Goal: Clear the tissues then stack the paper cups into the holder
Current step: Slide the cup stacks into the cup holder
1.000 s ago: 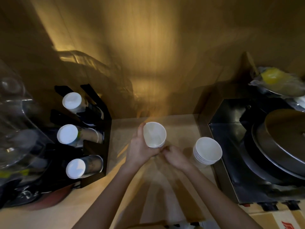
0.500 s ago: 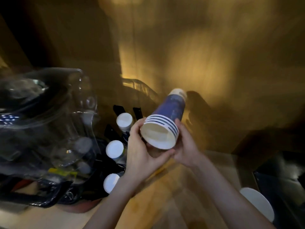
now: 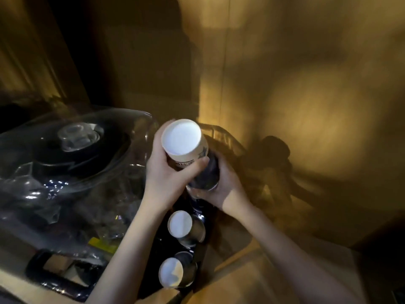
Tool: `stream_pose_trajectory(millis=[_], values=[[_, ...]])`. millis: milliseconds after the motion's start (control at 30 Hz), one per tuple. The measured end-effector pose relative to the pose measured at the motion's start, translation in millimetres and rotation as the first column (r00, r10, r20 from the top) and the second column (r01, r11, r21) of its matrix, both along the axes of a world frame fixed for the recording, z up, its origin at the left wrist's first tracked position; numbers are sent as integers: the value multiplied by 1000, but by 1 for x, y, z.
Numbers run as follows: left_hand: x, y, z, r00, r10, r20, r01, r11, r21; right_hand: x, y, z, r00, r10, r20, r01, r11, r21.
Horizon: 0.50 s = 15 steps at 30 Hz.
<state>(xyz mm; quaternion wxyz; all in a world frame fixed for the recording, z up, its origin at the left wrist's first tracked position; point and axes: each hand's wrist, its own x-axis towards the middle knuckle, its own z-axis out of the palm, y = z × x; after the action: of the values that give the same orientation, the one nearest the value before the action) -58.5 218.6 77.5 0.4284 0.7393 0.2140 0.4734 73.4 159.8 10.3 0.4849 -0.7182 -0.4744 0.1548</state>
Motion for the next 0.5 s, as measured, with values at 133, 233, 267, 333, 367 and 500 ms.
stream_pose_trajectory(millis=[133, 233, 267, 333, 367, 500], values=[[0, 2, -4, 990, 54, -130, -41, 994, 104, -6, 14, -17, 1000, -18, -5, 18, 1000, -15], [4, 6, -19, 970, 131, -206, -119, 990, 70, -4, 17, -32, 999, -35, -12, 35, 999, -37], [5, 7, -23, 963, 152, -224, -142, 988, 61, -3, 17, -38, 999, -48, -16, 47, 998, -45], [6, 9, -29, 951, 184, -248, -175, 983, 60, -2, 16, -47, 997, -53, -48, 50, 997, -65], [6, 9, -31, 945, 193, -264, -181, 981, 70, -2, 17, -50, 996, -46, -70, 41, 997, -68], [14, 15, -44, 908, 180, -378, -149, 983, 108, -1, 22, -63, 990, -42, -132, 29, 995, -96]])
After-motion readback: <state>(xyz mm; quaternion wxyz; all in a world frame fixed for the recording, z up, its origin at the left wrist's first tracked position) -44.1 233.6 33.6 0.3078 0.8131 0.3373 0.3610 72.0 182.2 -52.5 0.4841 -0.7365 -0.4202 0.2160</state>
